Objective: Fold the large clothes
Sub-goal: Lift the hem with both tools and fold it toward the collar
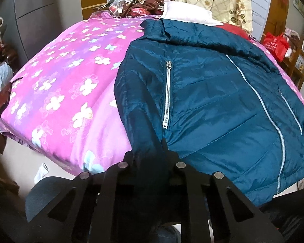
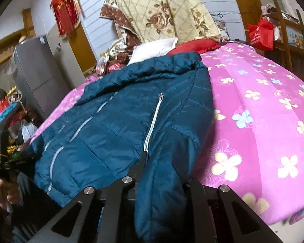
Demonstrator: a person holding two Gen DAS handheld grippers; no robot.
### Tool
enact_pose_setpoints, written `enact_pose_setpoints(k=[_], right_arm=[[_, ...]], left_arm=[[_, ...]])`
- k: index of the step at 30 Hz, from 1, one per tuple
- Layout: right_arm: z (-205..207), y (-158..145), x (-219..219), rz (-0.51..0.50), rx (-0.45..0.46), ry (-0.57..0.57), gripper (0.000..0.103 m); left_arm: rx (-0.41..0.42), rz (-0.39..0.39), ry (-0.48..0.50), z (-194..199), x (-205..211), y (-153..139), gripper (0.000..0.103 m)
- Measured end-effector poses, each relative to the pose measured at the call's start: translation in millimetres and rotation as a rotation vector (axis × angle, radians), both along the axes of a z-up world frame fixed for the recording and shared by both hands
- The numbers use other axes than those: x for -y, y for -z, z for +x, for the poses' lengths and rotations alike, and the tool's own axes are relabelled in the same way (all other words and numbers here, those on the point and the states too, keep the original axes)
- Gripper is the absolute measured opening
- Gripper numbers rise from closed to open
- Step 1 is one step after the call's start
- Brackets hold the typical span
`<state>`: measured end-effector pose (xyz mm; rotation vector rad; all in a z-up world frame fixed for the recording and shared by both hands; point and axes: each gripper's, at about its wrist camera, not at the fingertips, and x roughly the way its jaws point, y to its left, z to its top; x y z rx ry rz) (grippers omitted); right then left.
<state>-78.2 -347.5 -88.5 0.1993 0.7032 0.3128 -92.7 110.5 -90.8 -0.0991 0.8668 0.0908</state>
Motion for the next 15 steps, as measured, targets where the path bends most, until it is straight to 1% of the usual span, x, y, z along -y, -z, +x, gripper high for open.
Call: enact_pose_setpoints(k=[6, 11, 15], right_arm=[[-19, -11, 1, 0.053, 0.021, 0.011, 0.012], [-44, -35, 8, 0.1, 0.068, 0.023, 0.011], [-58, -54, 13, 0.104, 0.101, 0.02, 0.011]], left_arm=[[0.031, -0.05, 0.017, -17, -16, -14, 0.009], [0.082, -0.074, 0.066, -39, -23, -36, 0.009], [0.115, -0.112, 0.087, -57, -28, -51, 0.009]])
